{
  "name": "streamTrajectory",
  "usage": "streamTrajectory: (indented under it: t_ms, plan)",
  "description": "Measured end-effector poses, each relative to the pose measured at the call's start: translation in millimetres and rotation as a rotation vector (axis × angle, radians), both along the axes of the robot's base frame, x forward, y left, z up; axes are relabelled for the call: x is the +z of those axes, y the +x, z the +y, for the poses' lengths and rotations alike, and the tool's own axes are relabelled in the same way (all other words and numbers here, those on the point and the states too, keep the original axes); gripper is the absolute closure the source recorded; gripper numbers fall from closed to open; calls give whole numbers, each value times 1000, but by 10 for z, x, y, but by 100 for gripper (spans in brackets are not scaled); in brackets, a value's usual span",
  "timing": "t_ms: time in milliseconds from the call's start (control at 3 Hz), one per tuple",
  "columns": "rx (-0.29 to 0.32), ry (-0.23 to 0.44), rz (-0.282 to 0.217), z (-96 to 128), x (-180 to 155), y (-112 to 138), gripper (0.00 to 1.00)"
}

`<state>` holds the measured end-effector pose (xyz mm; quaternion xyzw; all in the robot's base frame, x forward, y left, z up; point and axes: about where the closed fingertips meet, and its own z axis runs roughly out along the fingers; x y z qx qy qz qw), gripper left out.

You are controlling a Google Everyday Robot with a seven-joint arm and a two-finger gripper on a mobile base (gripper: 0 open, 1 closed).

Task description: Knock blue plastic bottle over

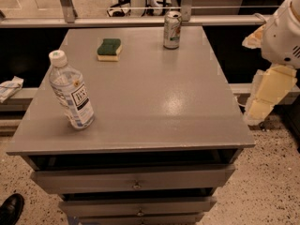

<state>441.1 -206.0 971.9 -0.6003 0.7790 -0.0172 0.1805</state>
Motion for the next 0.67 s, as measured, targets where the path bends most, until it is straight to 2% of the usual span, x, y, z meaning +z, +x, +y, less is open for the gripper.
streamTrajectory:
  t_ms: [333,667]
  plan:
    - [15,112,8,310,-204,118,0]
    - [35,253,14,738,-388,254,0]
